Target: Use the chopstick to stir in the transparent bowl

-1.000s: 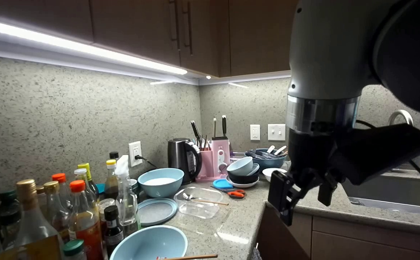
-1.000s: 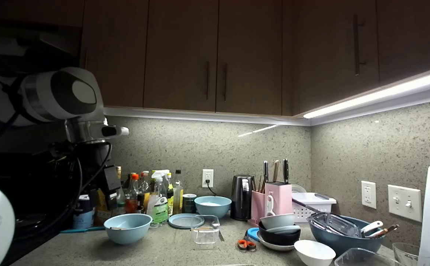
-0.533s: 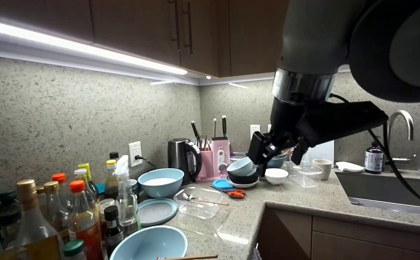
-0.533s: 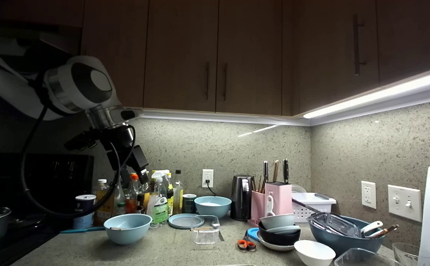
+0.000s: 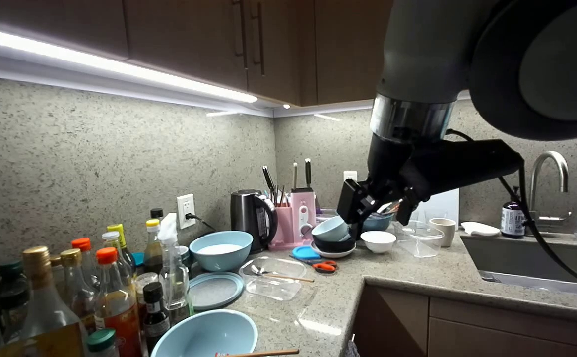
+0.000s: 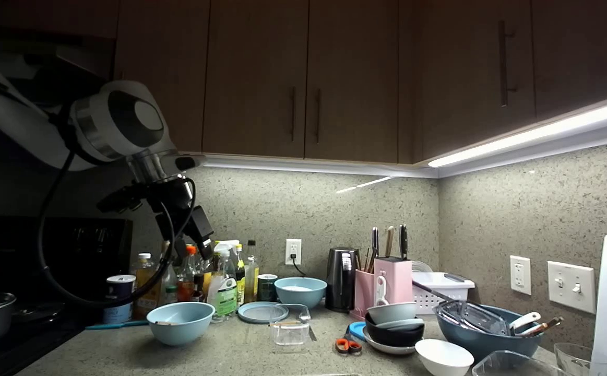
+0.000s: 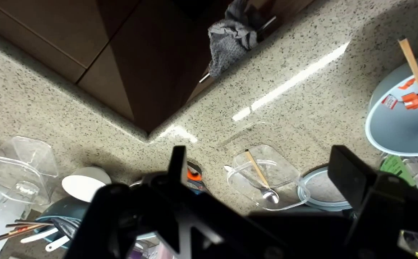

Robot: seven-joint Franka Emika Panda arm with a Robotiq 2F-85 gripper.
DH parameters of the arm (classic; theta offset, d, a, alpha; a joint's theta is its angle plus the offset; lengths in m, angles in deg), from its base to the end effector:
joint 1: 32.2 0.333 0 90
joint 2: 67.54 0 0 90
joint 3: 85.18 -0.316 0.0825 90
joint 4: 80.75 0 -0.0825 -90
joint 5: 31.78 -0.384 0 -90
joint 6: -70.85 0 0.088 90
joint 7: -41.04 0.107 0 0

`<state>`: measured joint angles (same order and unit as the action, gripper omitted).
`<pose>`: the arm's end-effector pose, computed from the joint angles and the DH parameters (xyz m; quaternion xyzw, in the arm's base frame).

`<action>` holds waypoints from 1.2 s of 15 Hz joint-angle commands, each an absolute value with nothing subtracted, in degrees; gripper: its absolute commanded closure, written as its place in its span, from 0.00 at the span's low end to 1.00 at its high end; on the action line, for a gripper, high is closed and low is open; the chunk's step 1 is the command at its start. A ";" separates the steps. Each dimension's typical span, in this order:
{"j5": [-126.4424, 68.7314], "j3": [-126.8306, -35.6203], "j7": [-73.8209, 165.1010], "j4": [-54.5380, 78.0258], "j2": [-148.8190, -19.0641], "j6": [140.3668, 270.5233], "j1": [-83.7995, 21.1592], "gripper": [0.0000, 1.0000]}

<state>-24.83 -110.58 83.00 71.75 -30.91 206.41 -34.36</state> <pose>0.3546 0.1510 0.4496 0.9639 -0.1420 0.2104 0.0801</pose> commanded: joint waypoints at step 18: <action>-9.93 -97.01 75.19 49.68 -64.96 206.85 -31.94 0.00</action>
